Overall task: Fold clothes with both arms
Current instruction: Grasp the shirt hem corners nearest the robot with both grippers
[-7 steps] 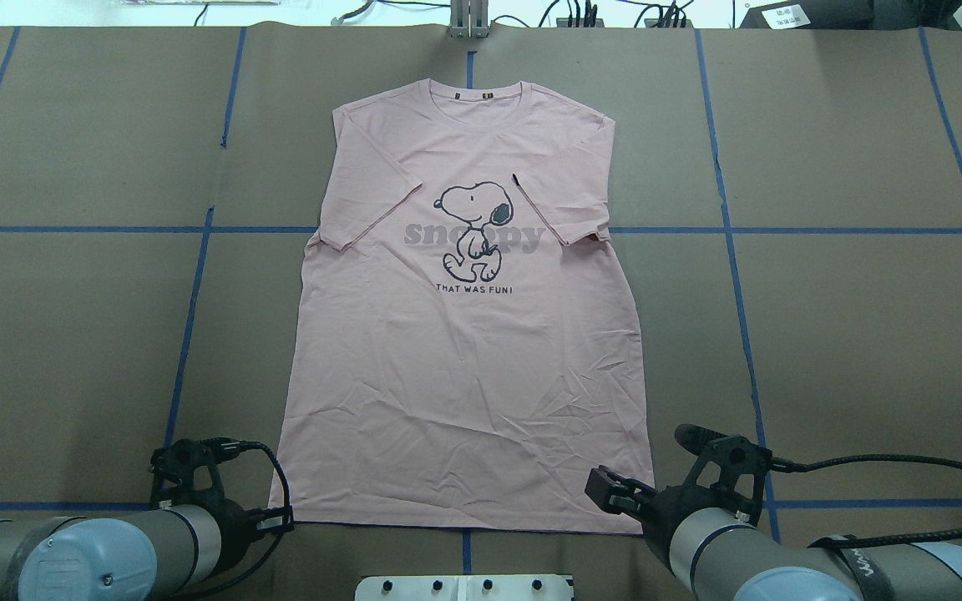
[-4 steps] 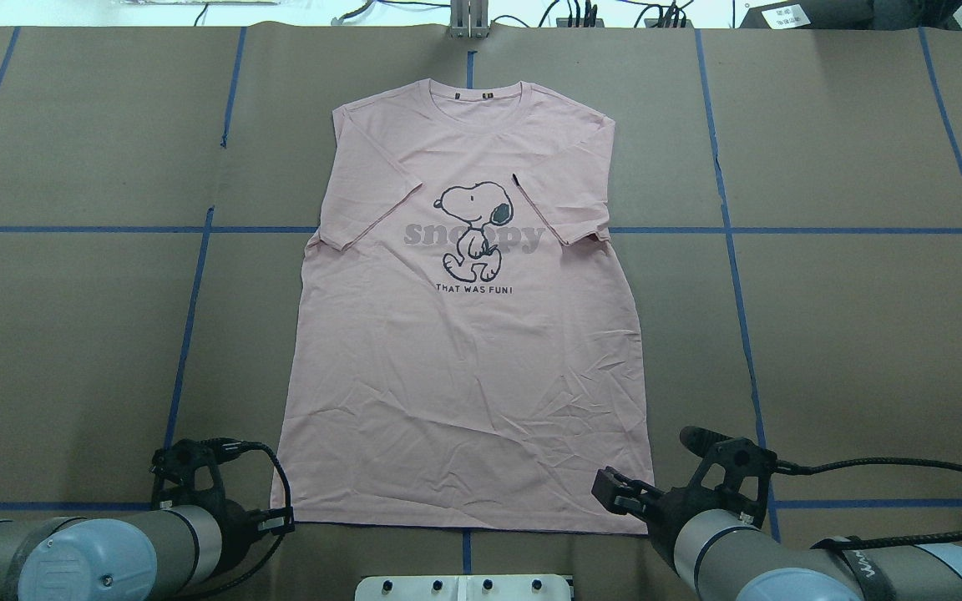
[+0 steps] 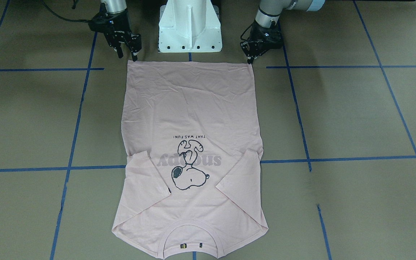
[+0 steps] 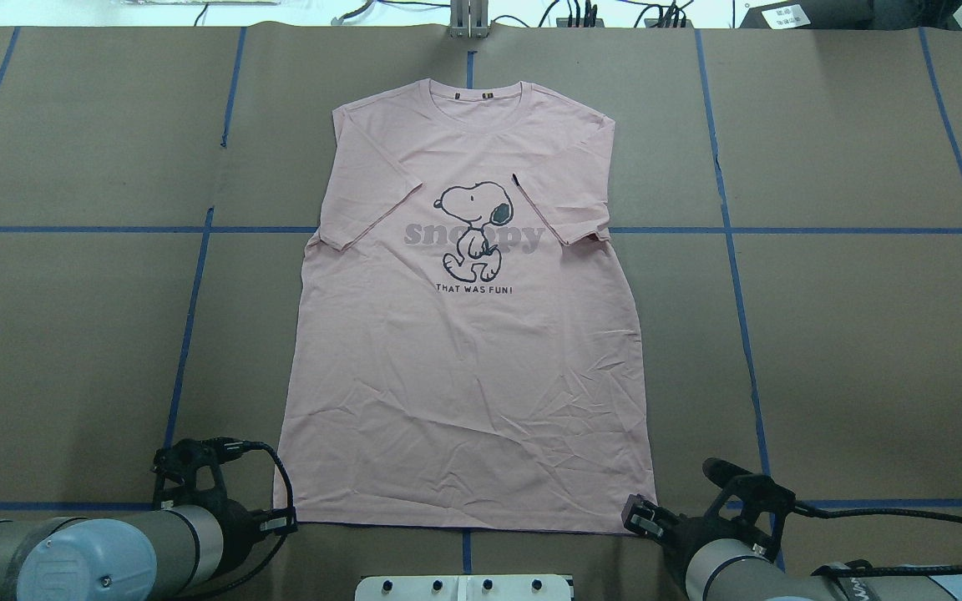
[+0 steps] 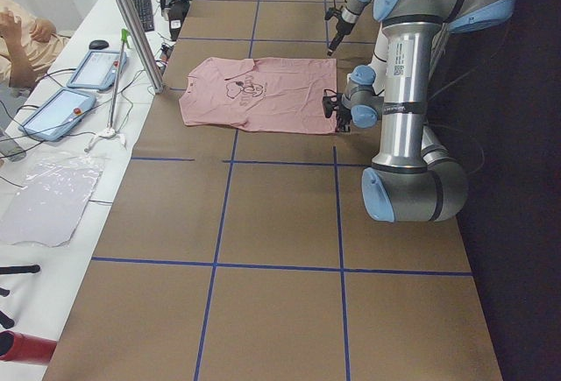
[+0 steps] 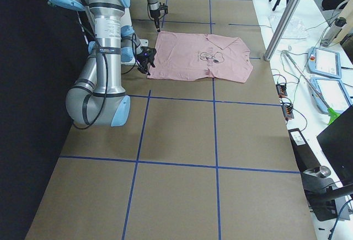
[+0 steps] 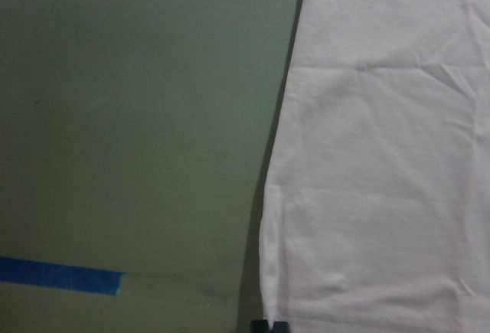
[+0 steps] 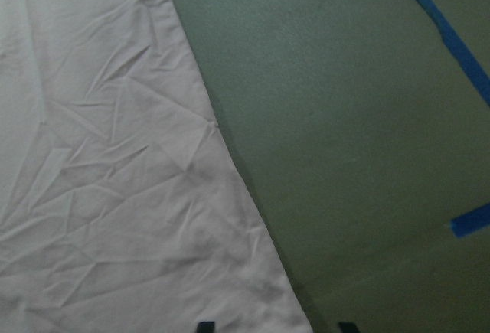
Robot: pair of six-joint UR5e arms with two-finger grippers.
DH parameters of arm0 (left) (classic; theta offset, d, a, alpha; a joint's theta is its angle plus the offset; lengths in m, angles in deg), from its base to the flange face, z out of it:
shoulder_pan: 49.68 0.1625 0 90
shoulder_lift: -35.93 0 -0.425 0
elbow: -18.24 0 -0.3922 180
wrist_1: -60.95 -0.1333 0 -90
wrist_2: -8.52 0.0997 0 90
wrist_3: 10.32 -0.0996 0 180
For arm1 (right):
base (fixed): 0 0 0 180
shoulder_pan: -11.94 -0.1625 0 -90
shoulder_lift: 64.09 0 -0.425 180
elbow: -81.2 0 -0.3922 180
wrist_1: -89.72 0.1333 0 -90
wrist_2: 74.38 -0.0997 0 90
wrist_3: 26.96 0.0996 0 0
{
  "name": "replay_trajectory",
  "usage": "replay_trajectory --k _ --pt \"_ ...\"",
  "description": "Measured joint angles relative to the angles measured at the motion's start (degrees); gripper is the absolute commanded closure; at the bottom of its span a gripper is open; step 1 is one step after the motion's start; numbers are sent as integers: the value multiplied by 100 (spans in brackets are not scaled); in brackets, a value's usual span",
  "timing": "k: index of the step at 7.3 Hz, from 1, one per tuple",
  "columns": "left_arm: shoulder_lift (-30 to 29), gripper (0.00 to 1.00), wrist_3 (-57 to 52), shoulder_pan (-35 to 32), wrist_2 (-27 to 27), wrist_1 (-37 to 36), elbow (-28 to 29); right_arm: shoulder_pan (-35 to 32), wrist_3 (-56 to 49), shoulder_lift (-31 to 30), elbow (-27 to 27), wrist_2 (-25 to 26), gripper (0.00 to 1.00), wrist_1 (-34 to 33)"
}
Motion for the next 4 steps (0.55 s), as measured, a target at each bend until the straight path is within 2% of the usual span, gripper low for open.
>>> replay_trajectory --k 4 --pt "-12 100 8 8 -7 8 -14 159 501 -3 192 -30 57 -62"
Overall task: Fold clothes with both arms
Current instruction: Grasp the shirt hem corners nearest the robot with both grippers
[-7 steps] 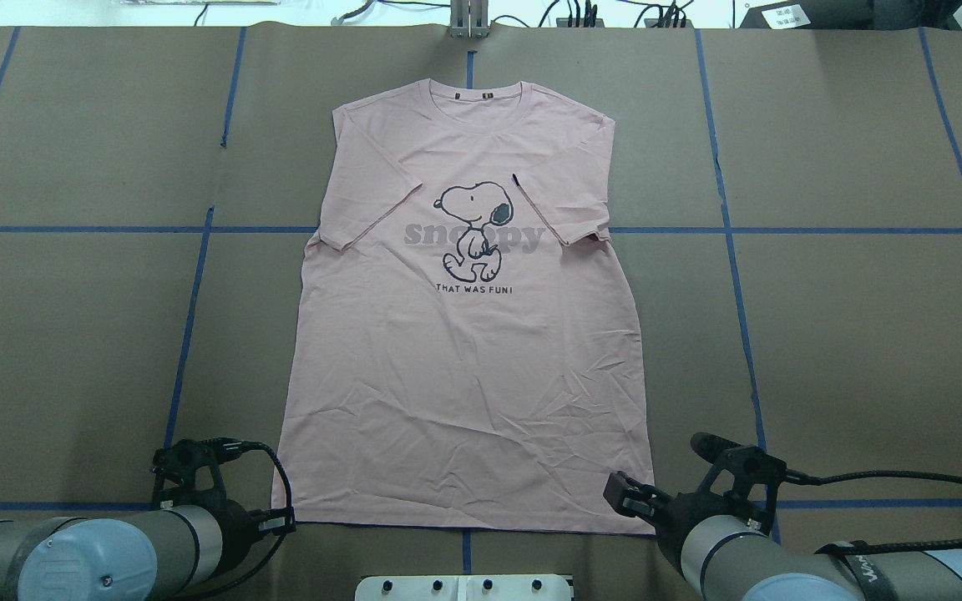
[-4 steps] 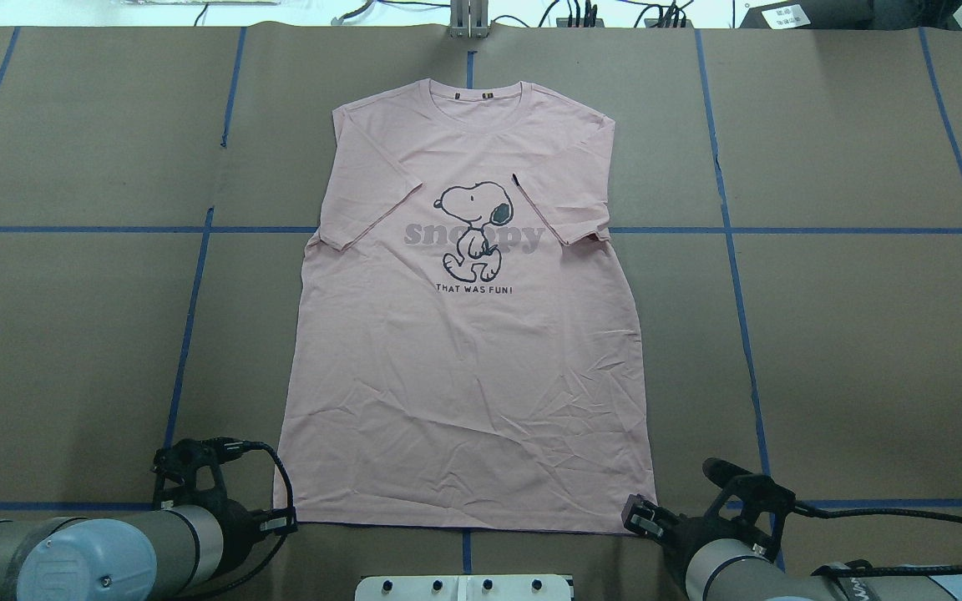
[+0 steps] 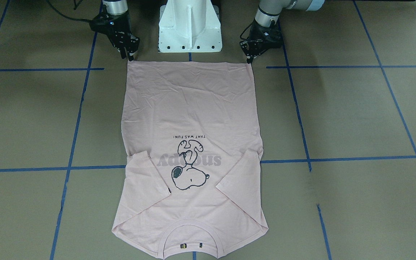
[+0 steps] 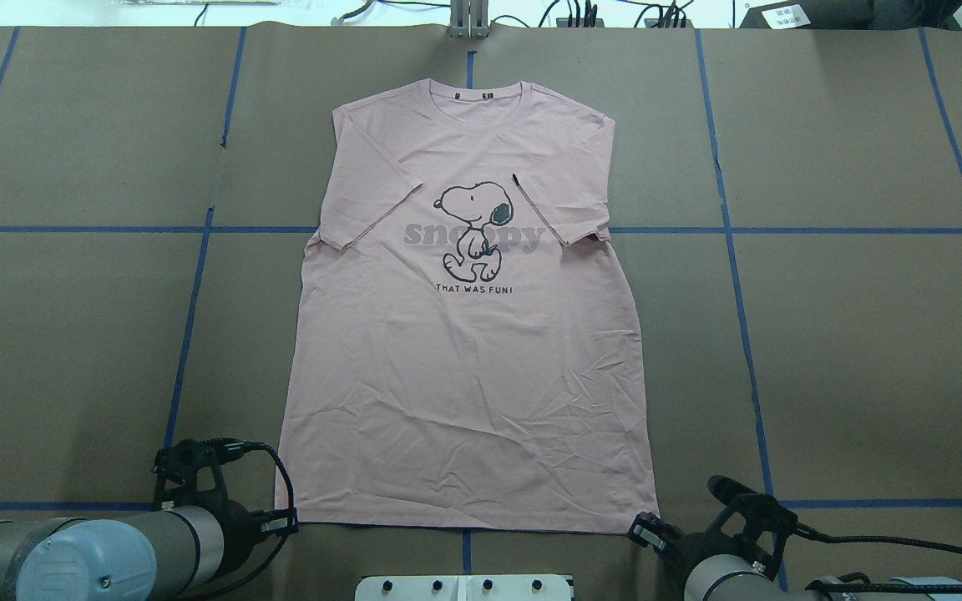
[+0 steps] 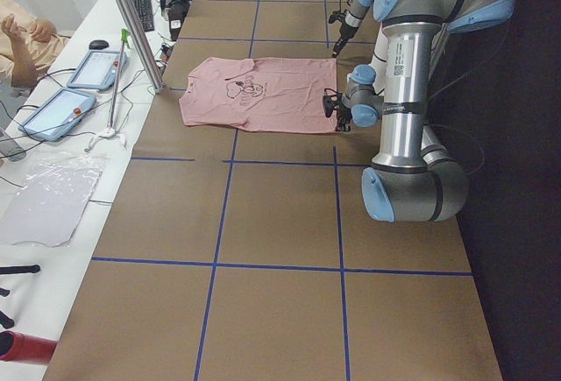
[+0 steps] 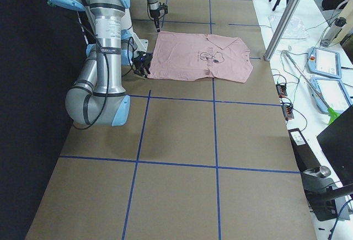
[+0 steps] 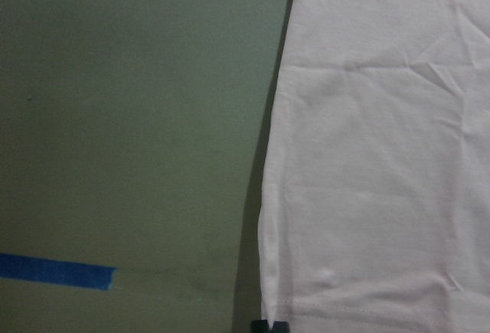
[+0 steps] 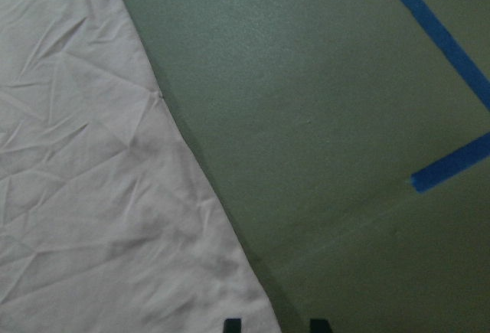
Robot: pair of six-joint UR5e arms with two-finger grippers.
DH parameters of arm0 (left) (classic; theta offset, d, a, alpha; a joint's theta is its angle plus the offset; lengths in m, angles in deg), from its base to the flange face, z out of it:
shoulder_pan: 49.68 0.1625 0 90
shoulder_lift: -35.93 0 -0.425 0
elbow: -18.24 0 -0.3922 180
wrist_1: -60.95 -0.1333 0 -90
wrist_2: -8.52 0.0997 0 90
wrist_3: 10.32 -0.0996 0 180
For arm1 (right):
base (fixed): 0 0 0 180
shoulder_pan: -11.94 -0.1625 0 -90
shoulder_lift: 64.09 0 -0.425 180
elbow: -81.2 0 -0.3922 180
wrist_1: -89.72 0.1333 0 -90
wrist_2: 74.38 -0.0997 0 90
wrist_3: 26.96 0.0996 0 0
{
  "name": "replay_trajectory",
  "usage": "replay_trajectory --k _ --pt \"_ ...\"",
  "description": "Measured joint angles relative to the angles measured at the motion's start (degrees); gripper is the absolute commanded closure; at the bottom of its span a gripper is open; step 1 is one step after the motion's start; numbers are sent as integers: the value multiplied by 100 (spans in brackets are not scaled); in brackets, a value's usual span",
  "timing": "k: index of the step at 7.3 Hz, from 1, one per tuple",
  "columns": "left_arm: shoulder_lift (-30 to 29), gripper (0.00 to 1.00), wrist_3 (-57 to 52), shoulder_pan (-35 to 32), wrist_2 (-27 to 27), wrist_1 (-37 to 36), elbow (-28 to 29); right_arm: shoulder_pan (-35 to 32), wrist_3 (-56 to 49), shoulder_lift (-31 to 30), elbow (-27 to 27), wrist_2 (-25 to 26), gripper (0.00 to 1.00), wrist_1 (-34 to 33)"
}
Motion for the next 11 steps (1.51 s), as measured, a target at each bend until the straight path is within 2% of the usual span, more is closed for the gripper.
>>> replay_trajectory --k 7,8,9,10,11 --pt "-20 100 27 -1 9 9 -33 47 13 84 162 18 59 -3" --pt "-30 100 27 0 11 10 -37 53 12 87 178 22 68 -3" --pt "-38 100 27 0 9 10 -40 54 11 89 186 26 93 -3" --pt "-42 100 27 0 7 10 -41 53 10 89 188 32 100 -3" --pt "-45 100 27 -1 7 10 -41 46 13 102 191 42 100 -2"
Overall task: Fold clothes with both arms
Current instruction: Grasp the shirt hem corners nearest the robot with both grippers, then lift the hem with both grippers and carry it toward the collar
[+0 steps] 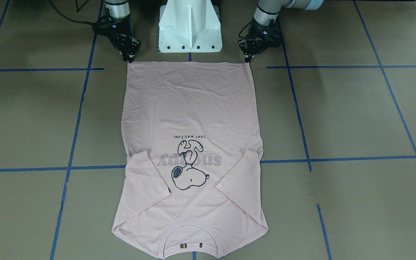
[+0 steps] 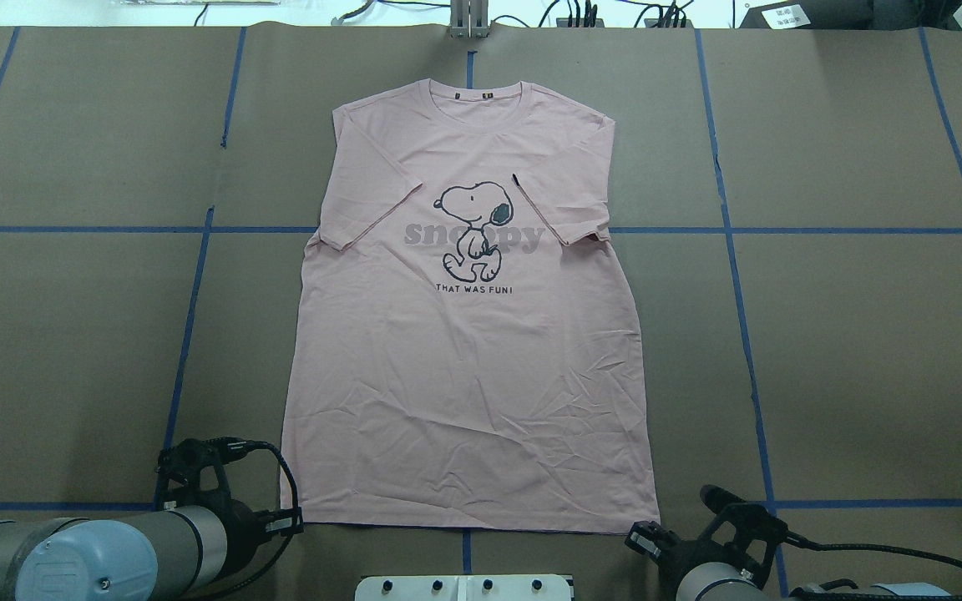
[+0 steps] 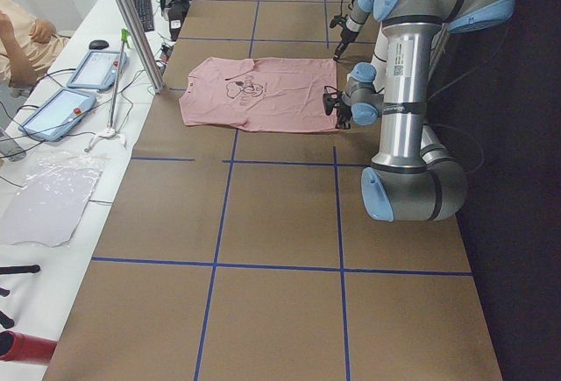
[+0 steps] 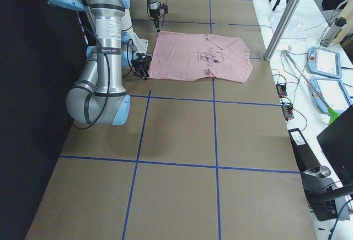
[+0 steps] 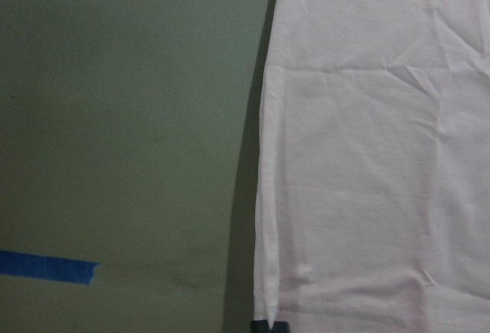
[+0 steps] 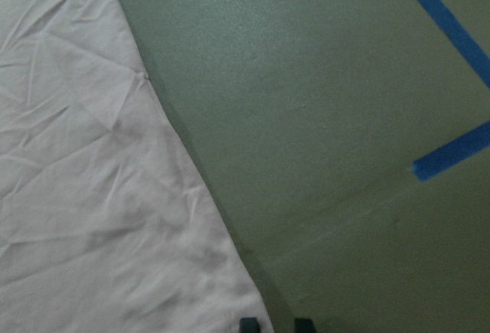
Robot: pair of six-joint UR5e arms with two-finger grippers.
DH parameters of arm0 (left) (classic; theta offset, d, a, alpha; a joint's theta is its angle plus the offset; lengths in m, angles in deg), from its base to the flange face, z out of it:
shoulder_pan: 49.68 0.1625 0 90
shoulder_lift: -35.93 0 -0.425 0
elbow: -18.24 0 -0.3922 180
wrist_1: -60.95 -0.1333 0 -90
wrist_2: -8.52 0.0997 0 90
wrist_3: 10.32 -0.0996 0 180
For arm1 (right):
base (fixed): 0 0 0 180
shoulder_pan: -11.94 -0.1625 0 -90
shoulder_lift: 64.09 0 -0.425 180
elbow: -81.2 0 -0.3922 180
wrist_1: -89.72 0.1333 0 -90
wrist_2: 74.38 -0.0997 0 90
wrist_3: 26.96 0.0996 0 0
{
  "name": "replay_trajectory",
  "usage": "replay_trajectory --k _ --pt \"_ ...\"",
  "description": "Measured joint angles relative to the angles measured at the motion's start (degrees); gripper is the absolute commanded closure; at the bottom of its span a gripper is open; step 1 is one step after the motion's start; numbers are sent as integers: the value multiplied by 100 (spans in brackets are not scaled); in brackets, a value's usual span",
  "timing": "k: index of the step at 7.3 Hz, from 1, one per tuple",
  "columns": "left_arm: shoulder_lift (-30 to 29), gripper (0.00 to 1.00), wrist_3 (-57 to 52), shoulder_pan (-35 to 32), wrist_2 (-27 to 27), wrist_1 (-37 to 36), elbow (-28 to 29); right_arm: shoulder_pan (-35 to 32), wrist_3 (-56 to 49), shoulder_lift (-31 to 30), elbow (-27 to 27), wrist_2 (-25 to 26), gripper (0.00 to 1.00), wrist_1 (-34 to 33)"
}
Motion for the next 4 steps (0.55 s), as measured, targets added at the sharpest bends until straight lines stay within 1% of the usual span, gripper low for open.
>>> replay_trajectory --k 3,4 --pt "-8 100 0 -7 -2 -2 -34 -98 -62 70 -37 -17 100 5" --pt "-3 100 0 -10 -6 -8 -110 -187 -138 48 -163 -45 100 -2"
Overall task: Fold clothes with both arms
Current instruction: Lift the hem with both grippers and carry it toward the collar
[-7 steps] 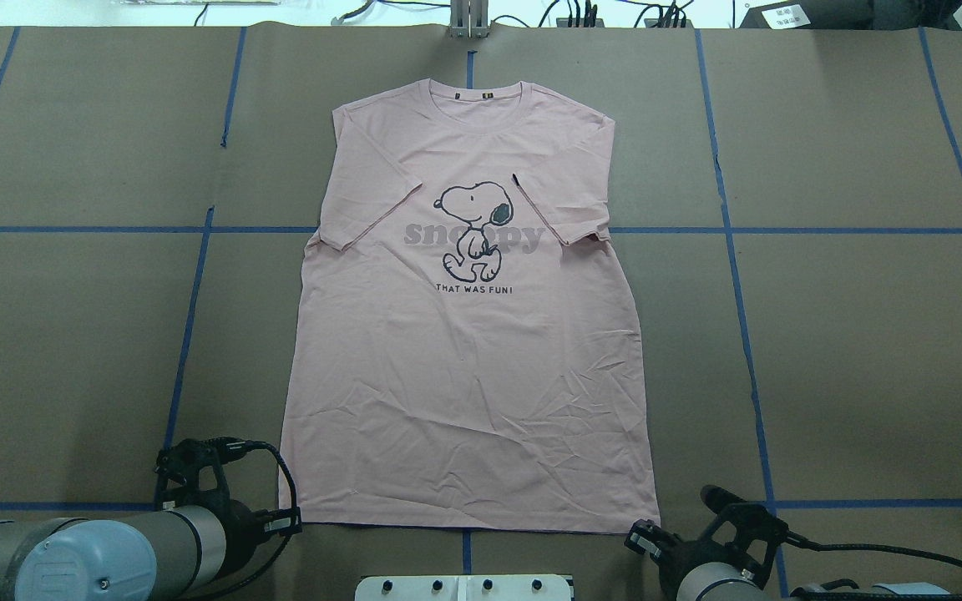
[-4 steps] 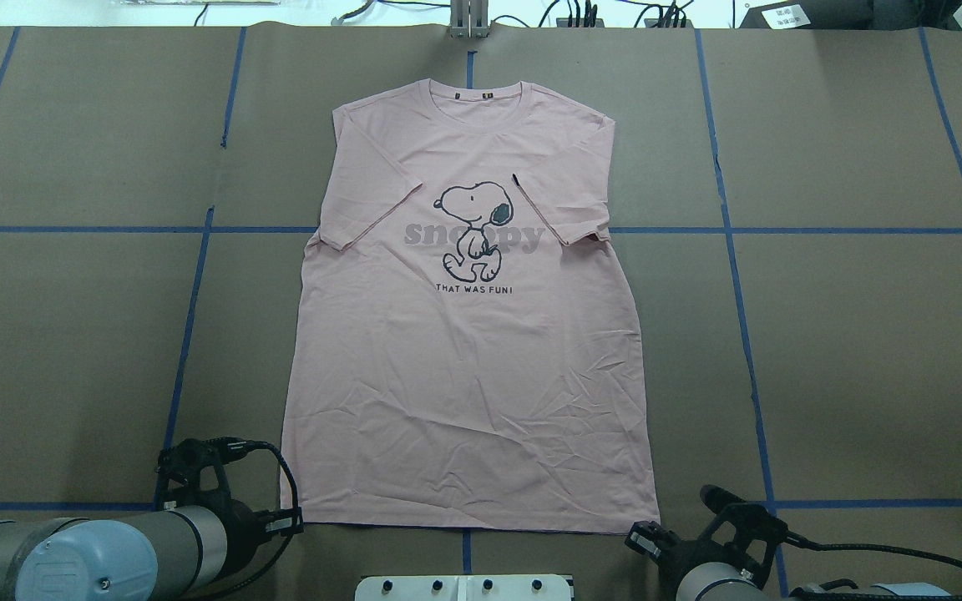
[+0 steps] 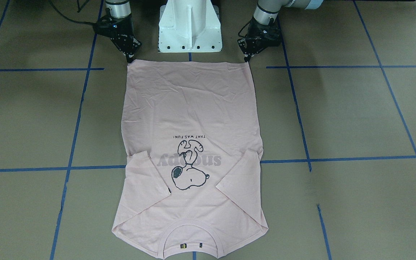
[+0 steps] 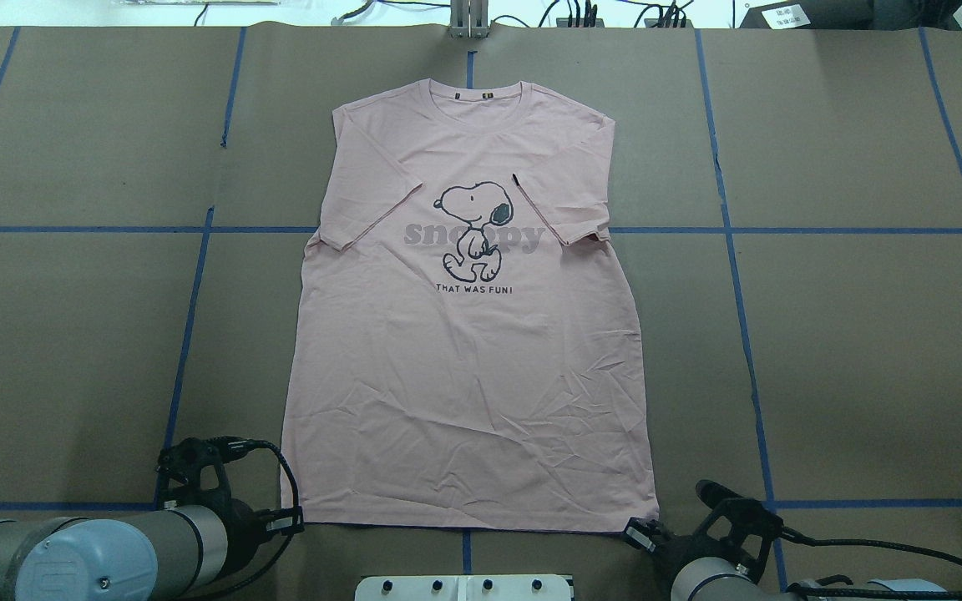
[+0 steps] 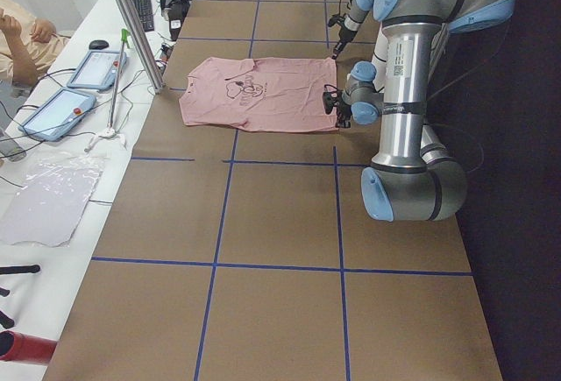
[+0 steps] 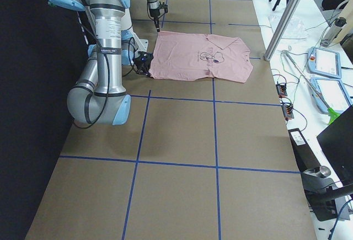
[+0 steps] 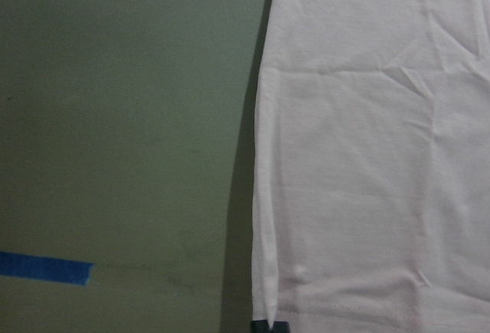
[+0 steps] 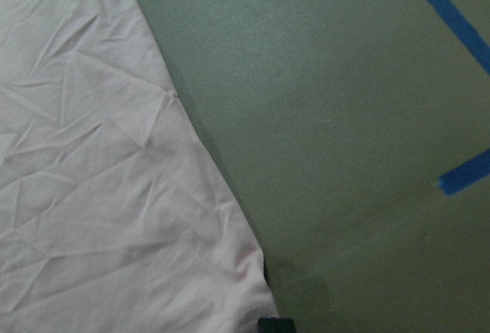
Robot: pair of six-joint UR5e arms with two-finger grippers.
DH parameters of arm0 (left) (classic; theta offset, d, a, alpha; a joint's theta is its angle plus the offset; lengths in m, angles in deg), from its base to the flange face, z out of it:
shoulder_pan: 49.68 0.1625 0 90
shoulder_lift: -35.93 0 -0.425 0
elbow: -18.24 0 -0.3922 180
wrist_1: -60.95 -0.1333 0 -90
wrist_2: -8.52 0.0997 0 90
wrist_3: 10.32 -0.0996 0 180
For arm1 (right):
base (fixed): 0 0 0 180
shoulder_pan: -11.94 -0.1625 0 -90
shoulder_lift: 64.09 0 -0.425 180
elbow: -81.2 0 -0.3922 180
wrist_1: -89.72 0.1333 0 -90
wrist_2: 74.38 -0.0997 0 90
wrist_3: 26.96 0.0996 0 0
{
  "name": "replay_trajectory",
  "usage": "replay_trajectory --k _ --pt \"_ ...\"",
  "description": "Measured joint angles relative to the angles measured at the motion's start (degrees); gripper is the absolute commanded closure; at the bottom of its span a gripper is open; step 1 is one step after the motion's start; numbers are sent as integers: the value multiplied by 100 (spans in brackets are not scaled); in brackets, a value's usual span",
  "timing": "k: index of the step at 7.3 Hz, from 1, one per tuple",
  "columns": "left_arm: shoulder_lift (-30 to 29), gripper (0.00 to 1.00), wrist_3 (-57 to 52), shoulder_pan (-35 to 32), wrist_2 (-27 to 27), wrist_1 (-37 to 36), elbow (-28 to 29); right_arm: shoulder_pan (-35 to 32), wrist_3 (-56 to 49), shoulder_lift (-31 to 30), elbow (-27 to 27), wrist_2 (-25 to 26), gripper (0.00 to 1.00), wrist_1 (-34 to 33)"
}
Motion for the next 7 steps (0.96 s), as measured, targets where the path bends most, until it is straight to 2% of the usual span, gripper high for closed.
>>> replay_trajectory --k 2,3,5,6,7 --pt "1 100 -24 -8 -77 -289 -462 -105 -378 -171 -682 -33 100 -318" --pt "-21 100 -42 -15 -289 -759 -976 -118 -646 -222 -1237 -100 100 -786" --pt "-403 100 -84 -116 -988 -2287 -2416 -213 -1259 -31 -2778 -714 100 -2303" --pt "-834 100 -122 -293 -1359 -3109 -3036 -376 -1430 273 -3263 -1131 100 -2893" --pt "-1196 100 -199 -474 -1606 -3592 -3285 -573 -1616 535 -3438 -1401 100 -3228"
